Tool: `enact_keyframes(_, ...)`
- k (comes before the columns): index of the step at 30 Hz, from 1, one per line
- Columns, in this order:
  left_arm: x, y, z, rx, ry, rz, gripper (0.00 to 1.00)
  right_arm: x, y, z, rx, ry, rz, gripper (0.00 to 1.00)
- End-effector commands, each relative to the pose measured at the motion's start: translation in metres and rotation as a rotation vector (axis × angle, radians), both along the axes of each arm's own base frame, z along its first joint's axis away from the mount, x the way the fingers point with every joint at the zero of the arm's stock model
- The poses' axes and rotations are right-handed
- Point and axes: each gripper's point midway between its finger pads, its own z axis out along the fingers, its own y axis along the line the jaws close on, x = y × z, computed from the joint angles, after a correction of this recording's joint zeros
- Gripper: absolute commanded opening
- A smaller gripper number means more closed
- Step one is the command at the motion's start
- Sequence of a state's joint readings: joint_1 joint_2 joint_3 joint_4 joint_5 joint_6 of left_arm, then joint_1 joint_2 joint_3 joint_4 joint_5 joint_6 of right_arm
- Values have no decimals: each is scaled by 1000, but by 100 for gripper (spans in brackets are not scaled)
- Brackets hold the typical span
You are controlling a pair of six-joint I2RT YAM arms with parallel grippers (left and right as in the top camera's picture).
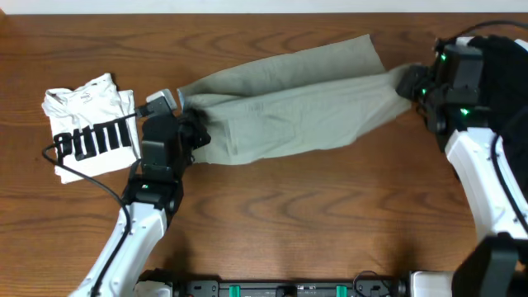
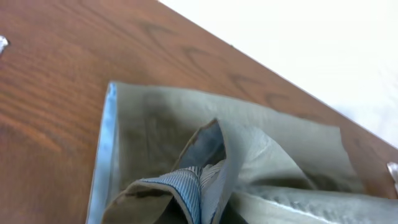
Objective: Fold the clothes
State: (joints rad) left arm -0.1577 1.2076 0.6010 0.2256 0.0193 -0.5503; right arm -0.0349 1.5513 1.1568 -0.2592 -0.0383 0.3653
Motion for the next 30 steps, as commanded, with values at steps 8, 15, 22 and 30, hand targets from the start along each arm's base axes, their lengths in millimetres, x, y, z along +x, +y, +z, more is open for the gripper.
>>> enact_keyframes(8, 47, 15, -17, 25, -84, 101, 6, 46, 20, -43, -41, -17, 39, 1)
enact_keyframes(15, 63, 20, -24, 33, -142, 139, 6, 63, 21, -55, -41, -54, 39, 1)
enact_keyframes(22, 73, 25, -29, 72, -175, 165, 17, 86, 32, -46, -35, -177, 52, 30)
enact_keyframes(30, 82, 31, -26, 43, -193, 136, 98, 85, 40, -65, -30, -135, 73, 99)
